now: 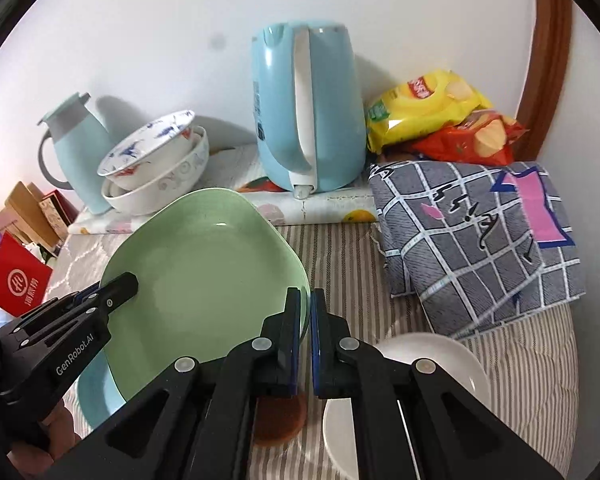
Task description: Organize plates and bowls
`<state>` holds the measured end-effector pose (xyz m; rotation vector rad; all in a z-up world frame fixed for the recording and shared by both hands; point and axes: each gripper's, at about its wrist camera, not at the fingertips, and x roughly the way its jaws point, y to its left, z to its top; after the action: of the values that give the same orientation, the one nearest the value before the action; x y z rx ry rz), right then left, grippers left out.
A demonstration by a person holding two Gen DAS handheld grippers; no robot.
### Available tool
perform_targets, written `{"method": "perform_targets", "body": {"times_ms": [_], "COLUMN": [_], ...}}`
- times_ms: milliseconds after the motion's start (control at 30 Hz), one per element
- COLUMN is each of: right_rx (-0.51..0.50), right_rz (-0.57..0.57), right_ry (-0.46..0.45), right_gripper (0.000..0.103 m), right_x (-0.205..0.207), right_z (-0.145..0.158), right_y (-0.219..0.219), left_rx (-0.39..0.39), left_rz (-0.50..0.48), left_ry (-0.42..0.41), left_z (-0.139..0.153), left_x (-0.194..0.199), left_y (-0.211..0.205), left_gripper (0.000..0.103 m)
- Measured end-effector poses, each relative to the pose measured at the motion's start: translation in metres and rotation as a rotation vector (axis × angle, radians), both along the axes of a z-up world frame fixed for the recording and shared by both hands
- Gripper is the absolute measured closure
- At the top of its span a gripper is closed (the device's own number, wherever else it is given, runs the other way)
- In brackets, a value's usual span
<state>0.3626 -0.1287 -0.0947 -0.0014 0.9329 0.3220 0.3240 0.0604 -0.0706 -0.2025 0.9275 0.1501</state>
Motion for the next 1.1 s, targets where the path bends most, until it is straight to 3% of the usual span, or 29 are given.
{"method": "perform_targets", "body": {"times_ms": [533,1100], "right_rx": [0.030,0.031], "right_rz": [0.016,0.082], "right_ry": [-0.072,-0.072], "right_gripper": [0.099,0.100], "right_x": [-0.086,-0.118], "right_z": [0.035,0.025], "right_y": [-0.010,0.014], "left_rx": [-0.013,-0.035], "left_rz": [0.038,0.104], "left_ry": [-0.060,-0.055], "left_z": [0.032,0.017], "left_x": [-0.093,-0.139], "left_y": [0.001,0.028], "left_gripper": [0.093,0.093]}}
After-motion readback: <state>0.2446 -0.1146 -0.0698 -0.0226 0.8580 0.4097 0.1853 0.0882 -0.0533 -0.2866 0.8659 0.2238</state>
